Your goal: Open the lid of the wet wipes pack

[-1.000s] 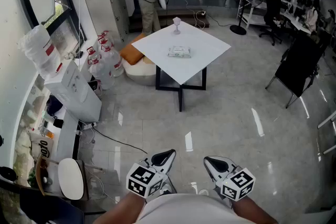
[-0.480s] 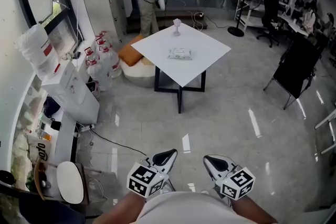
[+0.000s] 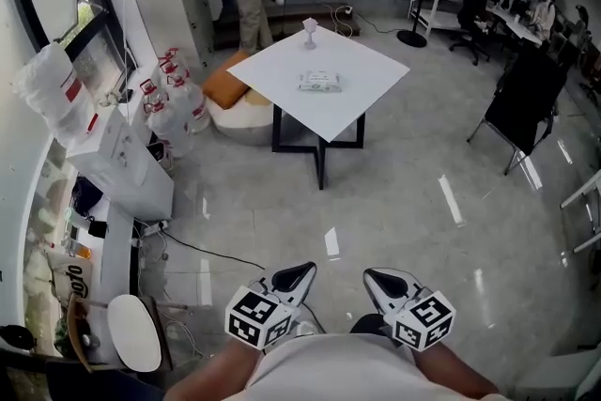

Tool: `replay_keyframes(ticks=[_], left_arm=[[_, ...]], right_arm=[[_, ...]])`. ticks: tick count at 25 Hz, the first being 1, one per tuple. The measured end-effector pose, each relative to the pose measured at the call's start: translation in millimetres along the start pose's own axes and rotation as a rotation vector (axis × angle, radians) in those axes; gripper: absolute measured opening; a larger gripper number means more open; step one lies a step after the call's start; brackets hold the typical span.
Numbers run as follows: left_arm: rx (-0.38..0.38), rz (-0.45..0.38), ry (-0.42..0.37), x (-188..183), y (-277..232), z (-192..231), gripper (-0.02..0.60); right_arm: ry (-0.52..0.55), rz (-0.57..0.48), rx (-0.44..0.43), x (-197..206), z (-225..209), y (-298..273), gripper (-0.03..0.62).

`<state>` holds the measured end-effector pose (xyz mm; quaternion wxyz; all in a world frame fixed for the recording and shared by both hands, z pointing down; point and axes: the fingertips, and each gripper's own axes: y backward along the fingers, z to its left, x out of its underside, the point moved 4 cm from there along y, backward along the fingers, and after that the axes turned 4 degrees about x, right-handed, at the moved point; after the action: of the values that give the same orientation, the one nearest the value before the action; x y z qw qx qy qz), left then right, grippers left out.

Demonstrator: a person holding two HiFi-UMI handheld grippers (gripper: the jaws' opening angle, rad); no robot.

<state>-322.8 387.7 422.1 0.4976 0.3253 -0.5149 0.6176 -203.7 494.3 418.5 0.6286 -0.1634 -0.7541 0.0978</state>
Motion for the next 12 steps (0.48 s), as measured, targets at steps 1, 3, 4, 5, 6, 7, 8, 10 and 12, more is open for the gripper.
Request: replay_keyframes(ticks=[1, 3, 4, 5, 6, 7, 8, 10, 12], left_arm=[[-0.001, 0.004, -0.003, 0.4, 1.9, 3.6, 0.008], [-0.006, 0.002, 0.004, 0.0, 4.6, 10.0, 0.008], [-0.007, -0.002, 0.01, -0.7, 5.6, 12.3, 0.008], [-0.007, -0.006, 0.012, -1.4, 6.0, 14.0, 0.008], [-0.006, -0.009, 0.012, -1.8, 5.2, 15.5, 0.008], [-0.004, -0.008, 0.01, -1.4, 3.2, 16.8, 0.008], [-0.002, -0.005, 0.008, -0.4, 0.2, 18.1, 0.008], [0.001, 0.004, 0.01, 2.0, -7.3, 20.7, 0.008], [0.0, 0.01, 0.01, 2.4, -14.9, 24.5, 0.008]], right_arm=[[-0.002, 0.004, 0.001, -0.1, 1.8, -2.1, 0.006], [-0.007, 0.013, 0.001, -0.6, 3.5, -6.0, 0.006], [-0.01, 0.013, 0.001, -1.4, 3.8, -7.7, 0.006], [-0.011, 0.011, 0.002, -2.7, 3.7, -9.4, 0.006], [-0.012, 0.008, 0.003, -3.8, 3.1, -11.4, 0.006], [-0.012, 0.005, 0.004, -4.4, 1.9, -13.6, 0.006], [-0.013, 0.004, 0.004, -4.0, 0.2, -15.8, 0.006], [-0.015, 0.009, 0.0, -1.6, -5.0, -20.1, 0.006], [-0.022, 0.013, 0.0, -0.1, -13.8, -24.5, 0.006]])
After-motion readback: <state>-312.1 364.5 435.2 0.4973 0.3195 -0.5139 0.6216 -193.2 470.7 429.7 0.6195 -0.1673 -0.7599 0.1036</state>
